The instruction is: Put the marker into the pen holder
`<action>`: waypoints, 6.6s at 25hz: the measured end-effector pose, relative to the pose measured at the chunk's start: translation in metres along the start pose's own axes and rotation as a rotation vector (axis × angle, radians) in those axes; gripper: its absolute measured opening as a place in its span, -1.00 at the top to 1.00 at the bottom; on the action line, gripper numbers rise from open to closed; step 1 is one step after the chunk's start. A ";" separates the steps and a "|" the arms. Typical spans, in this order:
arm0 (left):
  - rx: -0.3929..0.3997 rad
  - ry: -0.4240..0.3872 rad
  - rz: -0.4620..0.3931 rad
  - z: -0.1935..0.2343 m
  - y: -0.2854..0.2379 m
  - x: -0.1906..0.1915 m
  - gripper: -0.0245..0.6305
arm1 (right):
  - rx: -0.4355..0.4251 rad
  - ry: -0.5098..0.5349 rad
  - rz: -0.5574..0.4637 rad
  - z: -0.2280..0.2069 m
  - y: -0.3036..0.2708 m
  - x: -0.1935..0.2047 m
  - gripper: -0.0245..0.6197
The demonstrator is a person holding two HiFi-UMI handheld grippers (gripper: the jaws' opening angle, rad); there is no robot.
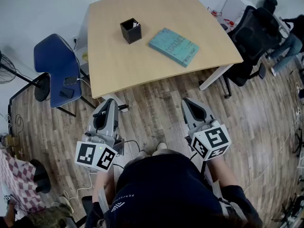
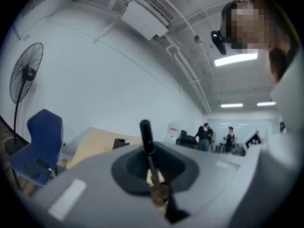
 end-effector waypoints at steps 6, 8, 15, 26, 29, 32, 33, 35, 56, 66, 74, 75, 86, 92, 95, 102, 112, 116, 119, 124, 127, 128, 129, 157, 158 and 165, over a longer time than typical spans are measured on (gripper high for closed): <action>-0.013 0.000 0.013 -0.015 -0.015 0.011 0.89 | -0.044 -0.049 -0.014 -0.020 0.002 0.009 0.92; -0.023 -0.002 0.015 -0.019 -0.018 0.016 0.89 | -0.061 -0.064 -0.015 -0.025 0.002 0.012 0.92; -0.055 -0.010 0.019 -0.033 -0.021 0.029 0.89 | -0.129 -0.074 -0.003 -0.035 0.000 0.023 0.92; -0.054 0.005 0.026 -0.003 -0.056 0.025 0.89 | -0.167 -0.065 0.012 -0.038 -0.036 0.018 0.92; -0.032 0.009 0.035 0.013 -0.078 0.022 0.89 | -0.153 -0.060 0.020 -0.044 -0.056 0.014 0.92; -0.011 -0.001 0.051 0.030 -0.101 0.014 0.89 | -0.137 -0.060 0.031 -0.051 -0.081 0.008 0.92; -0.004 -0.002 0.055 0.037 -0.108 0.011 0.89 | -0.132 -0.058 0.035 -0.053 -0.091 0.006 0.92; 0.009 0.004 0.062 0.053 -0.123 0.004 0.89 | -0.125 -0.057 0.041 -0.054 -0.113 0.001 0.92; 0.111 0.023 0.093 0.156 -0.251 -0.045 0.89 | -0.118 -0.038 0.120 -0.070 -0.250 -0.032 0.92; 0.030 0.006 0.069 0.164 -0.306 -0.049 0.89 | -0.193 -0.035 0.112 -0.125 -0.309 -0.033 0.92; -0.044 -0.021 0.028 0.170 -0.351 -0.054 0.89 | -0.278 -0.043 0.107 -0.161 -0.352 -0.037 0.92; -0.053 -0.026 0.031 0.171 -0.357 -0.053 0.89 | -0.286 -0.048 0.110 -0.165 -0.356 -0.037 0.92; -0.119 -0.086 0.117 0.186 -0.396 -0.034 0.89 | -0.353 -0.081 0.157 -0.189 -0.393 -0.023 0.92; -0.157 -0.124 0.195 0.190 -0.405 -0.018 0.89 | -0.382 -0.098 0.182 -0.193 -0.402 -0.014 0.92; -0.174 -0.156 0.212 0.190 -0.408 -0.013 0.89 | -0.391 -0.103 0.191 -0.194 -0.404 -0.011 0.92; -0.195 -0.176 0.221 0.189 -0.410 -0.011 0.89 | -0.402 -0.110 0.199 -0.198 -0.407 -0.008 0.92; -0.184 -0.162 0.184 0.187 -0.406 -0.011 0.61 | -0.420 -0.109 0.193 -0.195 -0.410 -0.006 0.92; -0.175 -0.158 0.173 0.184 -0.402 -0.014 0.62 | -0.409 -0.103 0.187 -0.195 -0.407 -0.009 0.92; -0.169 -0.153 0.148 0.182 -0.398 -0.018 0.64 | -0.396 -0.102 0.184 -0.194 -0.403 -0.010 0.92; -0.165 -0.159 0.109 0.174 -0.383 -0.029 0.67 | -0.387 -0.079 0.169 -0.188 -0.393 -0.014 0.92; -0.168 -0.159 0.089 0.171 -0.373 -0.032 0.69 | -0.377 -0.068 0.155 -0.185 -0.387 -0.018 0.92; -0.170 -0.152 0.083 0.171 -0.369 -0.033 0.70 | -0.373 -0.062 0.150 -0.184 -0.385 -0.019 0.92; -0.170 -0.143 0.077 0.172 -0.366 -0.033 0.71 | -0.369 -0.057 0.145 -0.183 -0.384 -0.021 0.92; -0.194 -0.080 0.085 0.153 -0.262 -0.019 0.91 | -0.265 0.020 0.071 -0.140 -0.319 -0.039 0.92; -0.195 -0.080 0.087 0.153 -0.260 -0.019 0.91 | -0.262 0.022 0.069 -0.139 -0.318 -0.040 0.92; -0.217 -0.073 0.112 0.152 -0.247 -0.014 0.91 | -0.254 0.032 0.061 -0.133 -0.310 -0.041 0.92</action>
Point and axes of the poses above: the fingertips, and each gripper's own axes: y backward along the fingers, z to its left, x out of its underside, the point moved 10 cm from there along y, backward along the fingers, and after that the axes turned 13 degrees about y, right-handed, at the moved point
